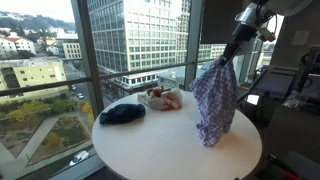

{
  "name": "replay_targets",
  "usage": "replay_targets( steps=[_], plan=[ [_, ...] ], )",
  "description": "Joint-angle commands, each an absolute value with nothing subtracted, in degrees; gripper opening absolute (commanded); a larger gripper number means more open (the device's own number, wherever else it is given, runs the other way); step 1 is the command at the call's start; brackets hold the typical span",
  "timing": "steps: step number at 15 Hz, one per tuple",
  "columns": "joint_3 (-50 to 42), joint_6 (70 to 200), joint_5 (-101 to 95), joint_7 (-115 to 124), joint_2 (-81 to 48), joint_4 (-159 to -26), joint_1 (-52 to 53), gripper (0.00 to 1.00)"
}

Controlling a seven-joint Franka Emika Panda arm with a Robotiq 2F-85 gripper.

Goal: Move the checkered cloth to the left

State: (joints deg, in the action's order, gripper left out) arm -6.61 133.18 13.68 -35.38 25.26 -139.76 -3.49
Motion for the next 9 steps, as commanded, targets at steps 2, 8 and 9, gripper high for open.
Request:
replay_targets(
  steps=[2,8,9],
  plan=[
    [-6.64,135.55,10.77,-30.58,30.93,-141.78,-1.13,0.04],
    [-5.47,137.93,7.78,-23.91,36.41,-142.96,1.05,0.02],
    [-5.82,137.79,8.49,-24.21,37.48,-143.12,2.21,0.02]
  ],
)
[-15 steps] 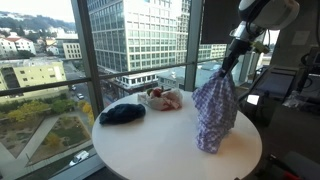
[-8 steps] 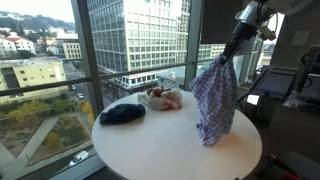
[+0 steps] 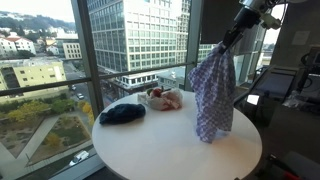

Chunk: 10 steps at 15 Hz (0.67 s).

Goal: Move the checkered cloth to the left

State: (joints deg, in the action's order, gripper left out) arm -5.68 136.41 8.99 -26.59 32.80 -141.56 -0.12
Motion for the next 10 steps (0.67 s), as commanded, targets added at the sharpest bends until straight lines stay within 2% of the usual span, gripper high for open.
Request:
replay_targets(
  steps=[1,10],
  plan=[
    [-6.05,137.95,8.99,-24.26,38.53,-143.24,3.17,0.02],
    [-6.66,140.97,10.74,-23.77,43.56,-143.53,9.48,0.02]
  ],
)
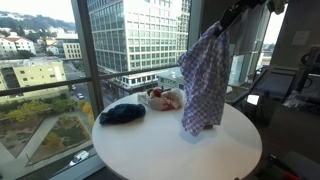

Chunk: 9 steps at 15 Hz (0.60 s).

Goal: Move the checkered cloth to the left

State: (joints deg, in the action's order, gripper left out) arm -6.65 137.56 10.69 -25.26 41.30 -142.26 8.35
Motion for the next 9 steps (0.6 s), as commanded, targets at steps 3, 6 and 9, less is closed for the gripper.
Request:
replay_targets(
  steps=[3,6,9],
  plan=[
    [-7.34,143.44,10.06,-23.48,42.51,-144.04,9.19,0.02],
    [-7.99,146.39,9.18,-22.69,40.04,-144.12,8.37,0.02],
    [-10.0,148.14,8.7,-22.74,35.01,-142.97,7.75,0.02]
  ],
)
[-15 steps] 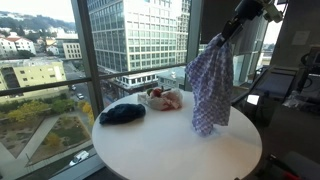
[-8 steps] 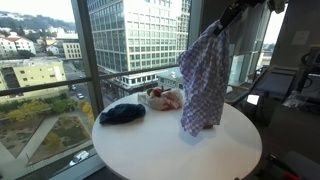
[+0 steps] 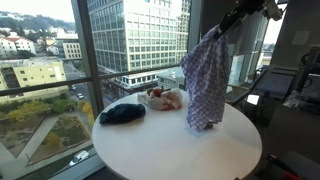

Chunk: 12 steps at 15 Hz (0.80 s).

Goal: Move the checkered cloth to the left

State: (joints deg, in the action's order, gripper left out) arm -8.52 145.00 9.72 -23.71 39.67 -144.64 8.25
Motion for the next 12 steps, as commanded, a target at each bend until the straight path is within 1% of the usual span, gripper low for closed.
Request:
replay_targets(
  steps=[1,6,8,10,12],
  plan=[
    [-10.97,148.39,8.78,-23.26,32.99,-142.58,7.79,0.02],
    [-17.51,148.49,12.63,-27.55,18.29,-139.93,8.77,0.02],
    [-20.25,146.37,18.14,-32.36,12.51,-138.21,10.08,0.02],
    [-20.8,144.51,24.69,-38.15,7.48,-136.27,9.62,0.02],
    [-18.97,143.15,31.23,-43.97,2.49,-134.28,7.43,0.02]
  ],
)
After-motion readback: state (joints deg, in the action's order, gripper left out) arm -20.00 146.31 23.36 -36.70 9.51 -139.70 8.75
